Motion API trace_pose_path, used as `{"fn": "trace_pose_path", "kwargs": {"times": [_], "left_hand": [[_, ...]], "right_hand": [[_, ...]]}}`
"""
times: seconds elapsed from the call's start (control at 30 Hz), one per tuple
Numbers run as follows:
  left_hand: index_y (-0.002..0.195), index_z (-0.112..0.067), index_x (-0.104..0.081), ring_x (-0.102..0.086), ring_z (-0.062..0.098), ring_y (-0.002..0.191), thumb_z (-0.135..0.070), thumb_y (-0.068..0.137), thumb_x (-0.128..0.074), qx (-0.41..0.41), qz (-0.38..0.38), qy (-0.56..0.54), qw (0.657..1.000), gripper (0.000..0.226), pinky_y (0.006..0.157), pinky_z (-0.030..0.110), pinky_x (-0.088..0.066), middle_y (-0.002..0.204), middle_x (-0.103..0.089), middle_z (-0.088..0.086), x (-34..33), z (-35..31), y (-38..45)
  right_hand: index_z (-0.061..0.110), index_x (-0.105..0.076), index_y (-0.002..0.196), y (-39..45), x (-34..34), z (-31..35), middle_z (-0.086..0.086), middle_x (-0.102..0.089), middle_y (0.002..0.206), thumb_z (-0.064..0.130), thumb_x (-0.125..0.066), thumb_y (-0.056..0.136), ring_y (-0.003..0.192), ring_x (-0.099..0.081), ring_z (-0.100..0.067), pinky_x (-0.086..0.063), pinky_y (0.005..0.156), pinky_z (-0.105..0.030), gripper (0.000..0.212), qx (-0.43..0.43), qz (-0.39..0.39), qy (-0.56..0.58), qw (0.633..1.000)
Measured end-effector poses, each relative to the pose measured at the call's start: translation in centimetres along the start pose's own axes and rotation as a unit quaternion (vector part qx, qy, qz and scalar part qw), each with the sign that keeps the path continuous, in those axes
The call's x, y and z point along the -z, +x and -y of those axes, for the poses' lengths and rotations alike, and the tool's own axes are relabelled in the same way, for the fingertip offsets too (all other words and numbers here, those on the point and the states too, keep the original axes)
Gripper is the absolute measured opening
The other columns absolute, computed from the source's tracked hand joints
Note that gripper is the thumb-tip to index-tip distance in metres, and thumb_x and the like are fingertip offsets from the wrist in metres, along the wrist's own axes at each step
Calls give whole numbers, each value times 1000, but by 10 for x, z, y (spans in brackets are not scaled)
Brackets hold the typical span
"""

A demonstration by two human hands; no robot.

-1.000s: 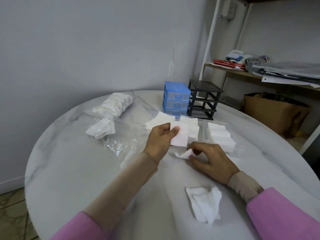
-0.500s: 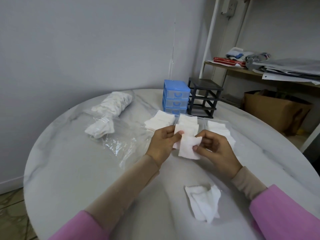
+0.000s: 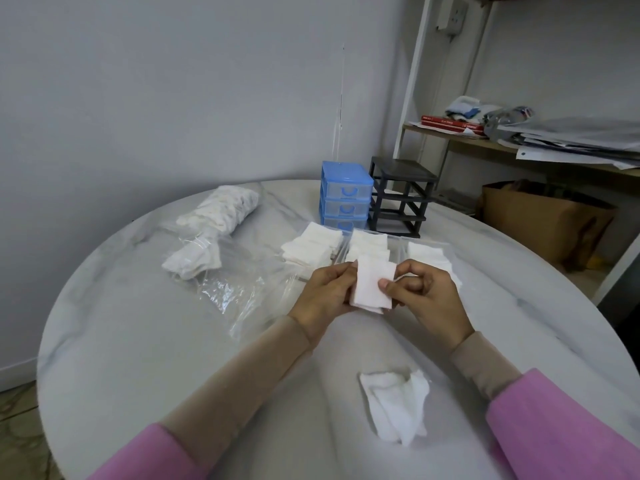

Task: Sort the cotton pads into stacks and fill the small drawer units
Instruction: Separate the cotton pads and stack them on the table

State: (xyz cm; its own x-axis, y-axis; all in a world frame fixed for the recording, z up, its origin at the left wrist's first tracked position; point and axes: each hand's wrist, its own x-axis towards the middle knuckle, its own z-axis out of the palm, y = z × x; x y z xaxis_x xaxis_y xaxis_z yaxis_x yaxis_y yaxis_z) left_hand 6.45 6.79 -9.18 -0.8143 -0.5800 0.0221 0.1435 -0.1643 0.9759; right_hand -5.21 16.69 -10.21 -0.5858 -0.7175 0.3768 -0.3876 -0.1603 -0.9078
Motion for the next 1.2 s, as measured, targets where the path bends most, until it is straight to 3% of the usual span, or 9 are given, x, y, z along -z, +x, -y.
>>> {"fn": "trace_pose_path", "kwargs": {"times": [0.27, 0.4, 0.57, 0.8, 0.9, 1.03, 1.2], "left_hand": [[114, -5, -60, -65, 12, 80, -21, 99, -41, 25, -4, -41, 999, 29, 68, 21, -56, 91, -68, 4, 0, 0, 0], [102, -13, -63, -68, 10, 75, -29, 96, -44, 37, 1, -60, 998, 26, 68, 23, -56, 89, -70, 4, 0, -3, 0], [98, -11, -66, -68, 12, 81, -12, 91, -54, 0, 30, -36, 999, 14, 73, 23, -56, 93, -70, 4, 4, 1, 0], [114, 2, -59, -67, 5, 69, -5, 90, -55, -24, -8, -20, 999, 26, 65, 19, -56, 91, -67, 6, 7, 4, 2], [115, 1, -58, -64, 8, 69, -5, 89, -57, -21, -29, -20, 999, 27, 65, 20, -55, 89, -66, 7, 8, 5, 4], [112, -2, -57, -62, 1, 59, -4, 89, -57, -2, -36, -7, 999, 23, 56, 15, -52, 84, -63, 5, 6, 7, 5], [99, -7, -60, -61, -1, 57, -4, 88, -58, 13, -40, -11, 999, 11, 58, 16, -52, 75, -66, -2, 5, 8, 6]], "right_hand": [[7, -48, 63, -5, -2, 6, 0, -59, 44, 2, -68, 81, 41, -53, -10, -45, 55, -15, 27, 7, 3, -33, 999], [7, -48, 64, -4, -1, 7, -2, -59, 46, 2, -69, 80, 42, -52, -13, -45, 54, -16, 27, 11, 3, -38, 999], [8, -49, 66, -4, 1, 7, 1, -59, 45, 1, -69, 80, 42, -52, -10, -45, 56, -15, 25, 16, 10, -42, 999], [6, -48, 82, -11, 0, 11, -7, -62, 52, 4, -69, 80, 45, -53, -13, -48, 56, -20, 22, 11, 51, -49, 997], [5, -49, 77, -13, 3, 16, -11, -58, 54, 0, -68, 80, 46, -51, -15, -46, 53, -20, 20, -10, 133, -42, 990], [9, -58, 83, -11, 14, 19, -3, -63, 68, 4, -71, 76, 60, -56, -15, -49, 62, -20, 15, -55, 352, -31, 934], [20, -60, 104, -12, 22, 26, -4, -64, 98, 24, -78, 63, 92, -60, -13, -47, 87, -26, 45, -55, 513, -84, 853]]}}
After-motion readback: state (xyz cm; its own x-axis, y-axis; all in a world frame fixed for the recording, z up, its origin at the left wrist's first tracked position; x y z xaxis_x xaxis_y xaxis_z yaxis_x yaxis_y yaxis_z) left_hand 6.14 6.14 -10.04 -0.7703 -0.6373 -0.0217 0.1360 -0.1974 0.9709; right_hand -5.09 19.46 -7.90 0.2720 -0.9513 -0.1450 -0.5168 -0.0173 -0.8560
